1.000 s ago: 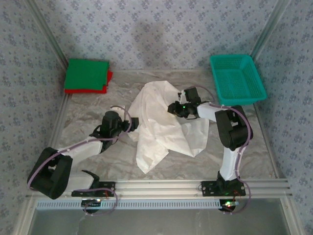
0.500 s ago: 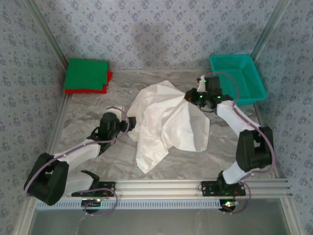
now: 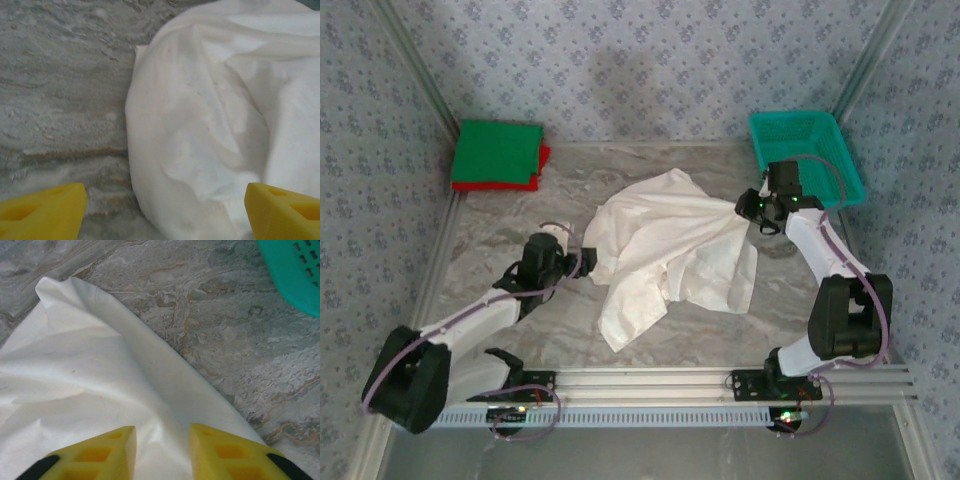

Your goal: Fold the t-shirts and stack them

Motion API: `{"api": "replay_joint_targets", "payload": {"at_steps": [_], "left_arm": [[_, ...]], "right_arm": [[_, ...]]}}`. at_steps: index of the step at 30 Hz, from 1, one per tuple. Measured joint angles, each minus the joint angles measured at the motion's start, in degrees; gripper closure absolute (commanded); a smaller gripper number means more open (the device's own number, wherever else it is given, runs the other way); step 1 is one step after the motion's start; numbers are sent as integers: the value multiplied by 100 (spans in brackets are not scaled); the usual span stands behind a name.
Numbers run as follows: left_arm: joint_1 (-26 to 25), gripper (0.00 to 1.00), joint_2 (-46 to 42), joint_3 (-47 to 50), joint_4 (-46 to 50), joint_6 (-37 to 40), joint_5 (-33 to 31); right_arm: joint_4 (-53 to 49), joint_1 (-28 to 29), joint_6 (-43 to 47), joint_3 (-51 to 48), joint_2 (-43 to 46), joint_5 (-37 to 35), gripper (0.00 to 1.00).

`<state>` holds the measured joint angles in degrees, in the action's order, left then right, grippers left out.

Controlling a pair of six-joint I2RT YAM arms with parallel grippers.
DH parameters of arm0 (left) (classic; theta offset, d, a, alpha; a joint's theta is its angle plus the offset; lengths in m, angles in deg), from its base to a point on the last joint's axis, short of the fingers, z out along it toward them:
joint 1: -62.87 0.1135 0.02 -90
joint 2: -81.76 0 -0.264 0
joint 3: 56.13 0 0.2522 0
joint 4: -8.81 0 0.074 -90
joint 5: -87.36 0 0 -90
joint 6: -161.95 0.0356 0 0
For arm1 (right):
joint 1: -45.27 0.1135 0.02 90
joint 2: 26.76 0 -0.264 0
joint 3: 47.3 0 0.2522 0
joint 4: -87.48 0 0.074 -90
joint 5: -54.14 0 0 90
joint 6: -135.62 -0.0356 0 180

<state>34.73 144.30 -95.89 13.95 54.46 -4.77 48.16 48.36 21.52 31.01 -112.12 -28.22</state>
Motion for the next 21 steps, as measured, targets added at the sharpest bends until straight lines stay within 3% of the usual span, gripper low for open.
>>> {"api": "replay_joint_targets", "payload": {"at_steps": [4, 9, 14, 21], "left_arm": [[-498, 16, -946, -63, 946, -323, 190], [-1497, 17, -1563, -72, 1851, -1386, 431], [-2614, 19, -1189, -70, 2369, -2144, 544], [-2935, 27, 2, 229, 1773, -2461, 1158]], "right_arm": [[4, 175, 136, -39, 146, -107, 53], [310, 367, 164, -684, 1150, -238, 51], [739, 461, 114, -1471, 1794, -481, 51], [968, 765, -208, -2452, 2293, -538, 50]]}}
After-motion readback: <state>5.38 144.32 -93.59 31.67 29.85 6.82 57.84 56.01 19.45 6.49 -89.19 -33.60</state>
